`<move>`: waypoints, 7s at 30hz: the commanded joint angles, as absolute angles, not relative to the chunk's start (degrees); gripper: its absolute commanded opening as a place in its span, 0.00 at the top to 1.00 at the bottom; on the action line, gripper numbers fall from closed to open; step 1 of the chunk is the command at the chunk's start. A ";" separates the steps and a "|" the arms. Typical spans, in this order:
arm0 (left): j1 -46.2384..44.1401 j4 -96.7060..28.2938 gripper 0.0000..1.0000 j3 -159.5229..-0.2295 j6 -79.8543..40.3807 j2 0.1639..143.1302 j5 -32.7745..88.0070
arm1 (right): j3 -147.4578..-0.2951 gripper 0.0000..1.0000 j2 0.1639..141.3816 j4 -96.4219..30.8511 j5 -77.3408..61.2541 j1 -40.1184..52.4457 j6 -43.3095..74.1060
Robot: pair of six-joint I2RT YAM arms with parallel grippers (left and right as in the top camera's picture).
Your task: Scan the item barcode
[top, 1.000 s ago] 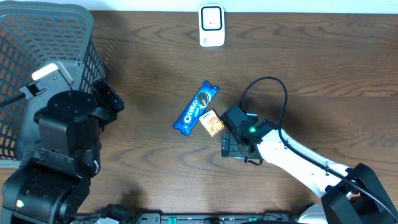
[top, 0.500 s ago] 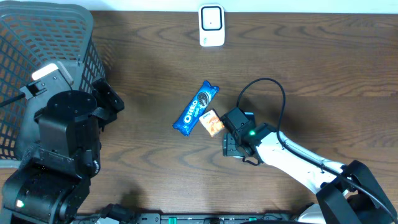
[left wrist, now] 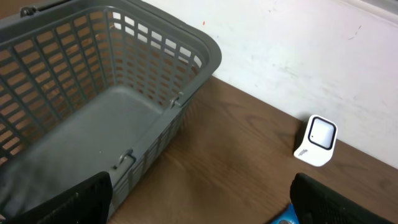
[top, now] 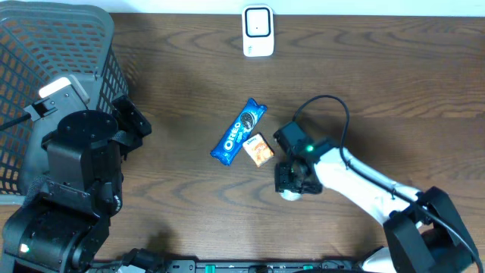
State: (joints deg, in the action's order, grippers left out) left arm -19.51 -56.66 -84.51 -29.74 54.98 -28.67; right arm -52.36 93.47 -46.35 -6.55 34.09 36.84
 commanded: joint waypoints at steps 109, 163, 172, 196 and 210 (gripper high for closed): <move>-19.25 -56.77 0.09 -84.71 -28.95 54.98 -29.41 | -155.57 0.59 149.58 -0.99 -53.65 20.27 59.02; -19.25 -56.82 0.09 -84.71 -28.95 54.98 -29.41 | -127.42 0.44 140.73 -67.48 11.88 -26.04 12.12; -19.25 -56.82 0.08 -84.71 -28.95 54.98 -29.41 | -126.98 0.29 139.31 -64.71 11.57 -35.48 11.92; -19.25 -56.82 0.08 -84.71 -28.95 54.98 -29.41 | -125.80 0.01 114.37 -81.65 -18.22 1.85 2.74; -19.25 -56.82 0.09 -84.71 -28.95 54.98 -29.41 | -116.77 0.01 128.46 -78.61 -18.33 28.10 42.87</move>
State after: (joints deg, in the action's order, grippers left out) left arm -19.49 -56.66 -84.51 -29.74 54.98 -28.67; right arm -118.06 126.43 -79.57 -18.33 26.96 26.72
